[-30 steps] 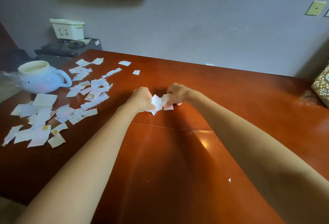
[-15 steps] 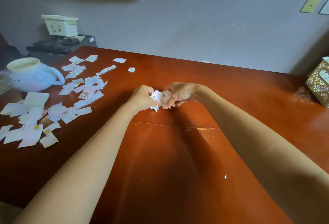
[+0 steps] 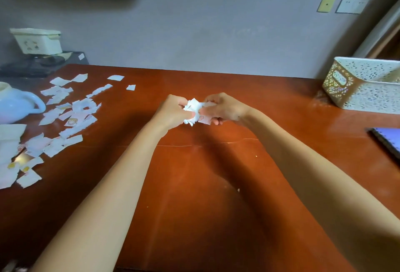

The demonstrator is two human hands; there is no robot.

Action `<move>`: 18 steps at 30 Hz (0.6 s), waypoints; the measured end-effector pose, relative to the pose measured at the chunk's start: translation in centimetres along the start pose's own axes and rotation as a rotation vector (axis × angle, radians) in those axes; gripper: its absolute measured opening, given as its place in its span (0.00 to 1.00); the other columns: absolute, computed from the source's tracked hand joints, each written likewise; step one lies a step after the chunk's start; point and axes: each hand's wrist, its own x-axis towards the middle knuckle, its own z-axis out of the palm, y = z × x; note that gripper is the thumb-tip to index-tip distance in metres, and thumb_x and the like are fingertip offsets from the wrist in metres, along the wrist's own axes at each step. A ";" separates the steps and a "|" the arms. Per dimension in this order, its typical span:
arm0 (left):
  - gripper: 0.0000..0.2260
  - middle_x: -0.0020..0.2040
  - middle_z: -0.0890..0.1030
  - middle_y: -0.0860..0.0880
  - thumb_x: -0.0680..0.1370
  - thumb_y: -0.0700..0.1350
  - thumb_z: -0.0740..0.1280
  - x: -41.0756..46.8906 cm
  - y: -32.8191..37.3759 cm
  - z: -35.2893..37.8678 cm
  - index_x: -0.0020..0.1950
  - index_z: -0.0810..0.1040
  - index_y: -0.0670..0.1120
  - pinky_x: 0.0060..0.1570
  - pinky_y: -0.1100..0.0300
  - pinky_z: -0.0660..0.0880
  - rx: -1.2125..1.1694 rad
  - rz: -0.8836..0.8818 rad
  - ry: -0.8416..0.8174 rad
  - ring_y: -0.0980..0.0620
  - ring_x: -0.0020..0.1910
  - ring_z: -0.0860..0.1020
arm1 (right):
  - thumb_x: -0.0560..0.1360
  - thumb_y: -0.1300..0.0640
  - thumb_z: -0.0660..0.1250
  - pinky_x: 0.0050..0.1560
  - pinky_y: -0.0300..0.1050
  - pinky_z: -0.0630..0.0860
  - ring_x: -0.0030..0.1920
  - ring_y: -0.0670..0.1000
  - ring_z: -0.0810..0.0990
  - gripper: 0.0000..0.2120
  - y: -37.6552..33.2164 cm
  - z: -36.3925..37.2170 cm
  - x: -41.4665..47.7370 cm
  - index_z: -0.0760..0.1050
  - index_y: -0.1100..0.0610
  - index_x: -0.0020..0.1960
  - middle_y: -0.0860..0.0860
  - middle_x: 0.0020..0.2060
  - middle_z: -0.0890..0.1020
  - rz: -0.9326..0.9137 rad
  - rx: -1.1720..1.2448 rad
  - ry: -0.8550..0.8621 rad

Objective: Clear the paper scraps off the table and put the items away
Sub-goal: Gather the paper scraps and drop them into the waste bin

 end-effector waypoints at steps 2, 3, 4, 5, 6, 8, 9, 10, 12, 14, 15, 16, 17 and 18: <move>0.08 0.35 0.69 0.45 0.75 0.39 0.67 -0.6 2.8 2.0 0.37 0.70 0.41 0.31 0.63 0.59 -0.037 0.079 -0.052 0.50 0.35 0.67 | 0.77 0.60 0.62 0.24 0.33 0.68 0.21 0.43 0.70 0.04 1.3 -2.2 -3.2 0.73 0.58 0.44 0.51 0.30 0.75 0.013 0.034 0.083; 0.05 0.38 0.70 0.43 0.75 0.39 0.66 -0.9 4.3 3.3 0.40 0.72 0.41 0.32 0.63 0.60 -0.055 0.118 -0.079 0.49 0.37 0.67 | 0.77 0.60 0.62 0.24 0.33 0.68 0.22 0.44 0.70 0.03 2.2 -3.3 -5.1 0.74 0.59 0.46 0.52 0.31 0.75 0.027 0.047 0.131; 0.02 0.39 0.70 0.43 0.75 0.39 0.66 -1.3 5.9 4.7 0.43 0.74 0.41 0.32 0.62 0.60 -0.075 0.157 -0.110 0.48 0.38 0.68 | 0.78 0.60 0.62 0.24 0.33 0.68 0.23 0.45 0.70 0.04 3.1 -4.4 -7.1 0.74 0.60 0.47 0.52 0.31 0.75 0.043 0.061 0.183; 0.02 0.40 0.71 0.43 0.75 0.39 0.66 -1.7 7.5 6.3 0.45 0.76 0.40 0.32 0.62 0.60 -0.091 0.192 -0.144 0.49 0.39 0.68 | 0.78 0.59 0.62 0.23 0.32 0.68 0.24 0.45 0.70 0.05 4.1 -5.6 -9.2 0.74 0.60 0.49 0.52 0.31 0.75 0.062 0.079 0.239; 0.04 0.40 0.72 0.43 0.75 0.39 0.66 -2.2 9.3 8.0 0.46 0.77 0.39 0.33 0.62 0.61 -0.098 0.227 -0.182 0.49 0.38 0.69 | 0.78 0.59 0.63 0.23 0.32 0.67 0.24 0.45 0.70 0.05 5.2 -6.8 -11.5 0.74 0.60 0.50 0.52 0.31 0.74 0.083 0.096 0.298; 0.05 0.38 0.73 0.44 0.76 0.40 0.65 -3.6 13.2 11.8 0.47 0.77 0.38 0.33 0.63 0.63 -0.109 0.300 -0.260 0.52 0.35 0.70 | 0.77 0.59 0.63 0.22 0.32 0.67 0.22 0.44 0.70 0.04 7.6 -8.9 -16.4 0.73 0.59 0.49 0.51 0.29 0.74 0.146 0.139 0.429; 0.04 0.39 0.73 0.45 0.76 0.40 0.65 -4.5 15.2 13.9 0.47 0.77 0.39 0.33 0.63 0.64 -0.123 0.333 -0.301 0.53 0.34 0.69 | 0.77 0.59 0.63 0.21 0.32 0.67 0.20 0.43 0.70 0.03 8.9 -9.9 -18.9 0.72 0.59 0.49 0.52 0.28 0.73 0.178 0.175 0.496; 0.03 0.39 0.74 0.45 0.76 0.40 0.65 -5.4 17.2 16.1 0.46 0.76 0.40 0.33 0.63 0.64 -0.140 0.364 -0.343 0.54 0.34 0.69 | 0.77 0.60 0.63 0.20 0.33 0.67 0.19 0.43 0.69 0.03 10.3 -10.8 -21.5 0.72 0.60 0.50 0.53 0.28 0.73 0.200 0.215 0.560; 0.02 0.38 0.73 0.43 0.75 0.39 0.66 -7.4 21.1 20.7 0.44 0.76 0.41 0.33 0.61 0.63 -0.171 0.418 -0.424 0.51 0.35 0.69 | 0.77 0.61 0.63 0.19 0.33 0.66 0.18 0.42 0.69 0.04 13.2 -12.5 -26.7 0.73 0.62 0.49 0.57 0.31 0.74 0.237 0.288 0.681; 0.05 0.35 0.70 0.44 0.73 0.40 0.67 -9.8 24.6 25.7 0.39 0.73 0.43 0.38 0.60 0.63 -0.204 0.473 -0.480 0.50 0.37 0.68 | 0.77 0.62 0.62 0.20 0.33 0.66 0.17 0.42 0.69 0.03 16.0 -13.8 -32.1 0.72 0.60 0.44 0.56 0.33 0.76 0.274 0.346 0.799; 0.08 0.33 0.68 0.45 0.72 0.41 0.67 -11.0 26.2 28.2 0.35 0.71 0.44 0.39 0.59 0.62 -0.209 0.491 -0.501 0.50 0.37 0.67 | 0.77 0.63 0.62 0.20 0.32 0.66 0.17 0.42 0.69 0.04 17.3 -14.4 -34.8 0.71 0.59 0.43 0.54 0.32 0.77 0.291 0.370 0.860; 0.11 0.30 0.67 0.47 0.73 0.41 0.67 -12.3 27.6 30.7 0.32 0.69 0.46 0.39 0.59 0.62 -0.207 0.505 -0.530 0.50 0.37 0.67 | 0.77 0.64 0.62 0.20 0.32 0.66 0.17 0.42 0.69 0.05 18.6 -14.9 -37.4 0.70 0.58 0.42 0.51 0.30 0.78 0.308 0.387 0.918; 0.13 0.29 0.68 0.47 0.74 0.40 0.67 -13.7 28.9 33.1 0.30 0.69 0.46 0.39 0.60 0.62 -0.194 0.515 -0.564 0.49 0.37 0.68 | 0.76 0.64 0.62 0.20 0.32 0.65 0.18 0.42 0.68 0.07 19.8 -15.3 -39.9 0.70 0.58 0.40 0.48 0.27 0.78 0.328 0.399 0.974; 0.11 0.30 0.71 0.46 0.74 0.40 0.67 -15.3 30.2 35.3 0.32 0.72 0.44 0.38 0.61 0.63 -0.175 0.531 -0.599 0.48 0.38 0.69 | 0.76 0.65 0.62 0.20 0.33 0.65 0.18 0.43 0.68 0.09 21.2 -15.6 -42.2 0.70 0.57 0.38 0.48 0.25 0.77 0.357 0.405 1.023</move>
